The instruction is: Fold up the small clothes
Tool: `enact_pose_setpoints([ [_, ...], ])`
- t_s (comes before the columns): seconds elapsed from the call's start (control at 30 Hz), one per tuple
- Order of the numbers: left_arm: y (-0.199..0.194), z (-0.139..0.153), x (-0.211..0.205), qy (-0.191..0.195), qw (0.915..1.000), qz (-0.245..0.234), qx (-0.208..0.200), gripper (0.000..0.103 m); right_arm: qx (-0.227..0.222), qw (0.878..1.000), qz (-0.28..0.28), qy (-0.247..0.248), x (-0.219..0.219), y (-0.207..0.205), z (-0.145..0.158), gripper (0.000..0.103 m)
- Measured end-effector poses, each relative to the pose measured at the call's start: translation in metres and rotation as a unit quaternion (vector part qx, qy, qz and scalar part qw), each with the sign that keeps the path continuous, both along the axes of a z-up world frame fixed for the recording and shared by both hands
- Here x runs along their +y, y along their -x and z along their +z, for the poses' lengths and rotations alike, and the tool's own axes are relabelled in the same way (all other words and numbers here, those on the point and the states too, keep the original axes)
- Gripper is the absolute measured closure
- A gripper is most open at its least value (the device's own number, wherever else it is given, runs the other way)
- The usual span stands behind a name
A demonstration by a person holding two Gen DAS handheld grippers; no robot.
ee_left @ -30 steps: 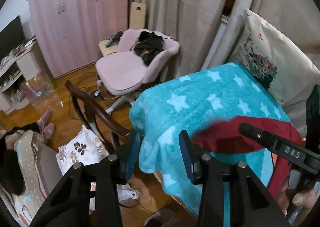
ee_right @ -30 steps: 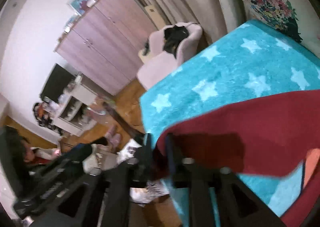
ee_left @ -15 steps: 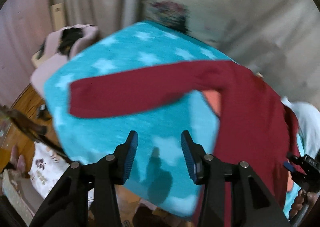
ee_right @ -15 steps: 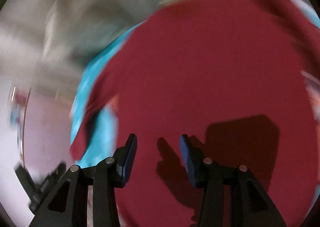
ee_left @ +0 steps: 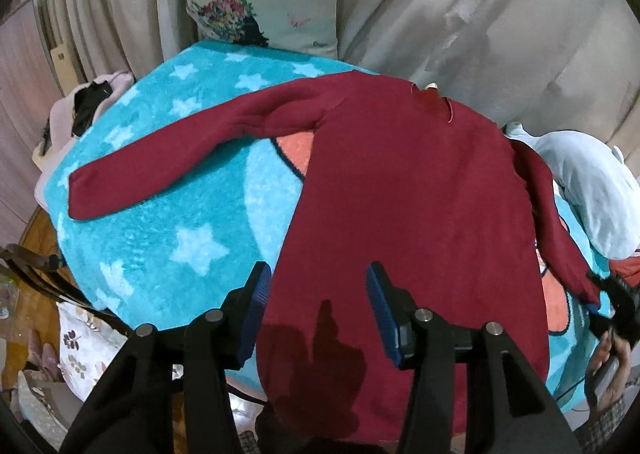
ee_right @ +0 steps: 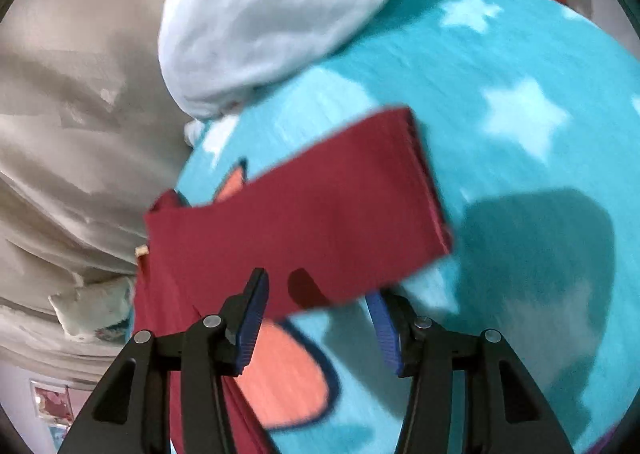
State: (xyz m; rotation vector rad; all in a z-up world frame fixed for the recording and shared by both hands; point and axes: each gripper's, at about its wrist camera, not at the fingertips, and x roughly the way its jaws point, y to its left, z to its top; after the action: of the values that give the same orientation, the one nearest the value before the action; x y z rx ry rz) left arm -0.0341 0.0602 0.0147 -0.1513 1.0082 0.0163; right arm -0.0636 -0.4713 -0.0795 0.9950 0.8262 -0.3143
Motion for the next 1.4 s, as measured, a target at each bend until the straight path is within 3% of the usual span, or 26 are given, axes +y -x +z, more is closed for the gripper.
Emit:
enact_pose_setpoints([
  [0.03, 0.001, 0.002, -0.001, -0.004, 1.0000, 0.003, -0.002, 0.055, -0.002, 1.000, 0.002, 0.004, -0.002, -0.006, 0.000, 0.053],
  [0.07, 0.003, 0.005, -0.002, -0.006, 0.9999, 0.009, -0.004, 0.055, -0.005, 1.000, 0.002, 0.008, -0.011, -0.009, 0.003, 0.083],
  [0.1, 0.004, 0.006, -0.002, -0.007, 0.9999, 0.014, -0.007, 0.055, -0.009, 1.000, 0.004, 0.008, -0.013, -0.013, 0.006, 0.097],
  [0.17, 0.007, 0.010, -0.001, -0.010, 0.9994, 0.028, -0.014, 0.054, -0.023, 1.000, -0.002, 0.016, -0.024, -0.014, 0.017, 0.096],
  [0.33, 0.009, 0.009, 0.001, -0.010, 0.9982, 0.054, -0.023, 0.054, -0.027, 0.993, -0.054, 0.103, -0.074, -0.007, 0.070, 0.096],
  [0.5, 0.005, 0.005, 0.001, -0.004, 0.9975, 0.066, -0.024, 0.054, -0.031, 0.988, -0.073, 0.133, -0.098, -0.018, 0.100, 0.096],
  [0.63, 0.000, 0.000, 0.004, 0.002, 0.9973, 0.071, -0.019, 0.054, -0.046, 0.986, -0.020, 0.160, -0.068, -0.051, 0.123, 0.096],
  [0.8, -0.008, -0.009, 0.015, 0.009, 0.9973, 0.072, -0.009, 0.054, -0.070, 0.973, 0.112, 0.188, 0.027, -0.112, 0.142, 0.096],
  [0.9, -0.012, -0.015, 0.027, 0.014, 0.9970, 0.076, -0.002, 0.054, -0.077, 0.954, 0.208, 0.200, 0.110, -0.153, 0.140, 0.096],
  [1.1, -0.016, -0.024, 0.068, 0.025, 0.9944, 0.102, 0.013, 0.054, -0.068, 0.899, 0.367, 0.228, 0.280, -0.204, 0.106, 0.096],
  [1.23, -0.018, -0.029, 0.092, 0.029, 0.9935, 0.109, 0.016, 0.054, -0.049, 0.850, 0.425, 0.307, 0.375, -0.227, 0.074, 0.096],
  [1.4, -0.025, -0.033, 0.110, 0.027, 0.9940, 0.104, 0.022, 0.054, -0.014, 0.816, 0.457, 0.352, 0.427, -0.250, 0.029, 0.096],
])
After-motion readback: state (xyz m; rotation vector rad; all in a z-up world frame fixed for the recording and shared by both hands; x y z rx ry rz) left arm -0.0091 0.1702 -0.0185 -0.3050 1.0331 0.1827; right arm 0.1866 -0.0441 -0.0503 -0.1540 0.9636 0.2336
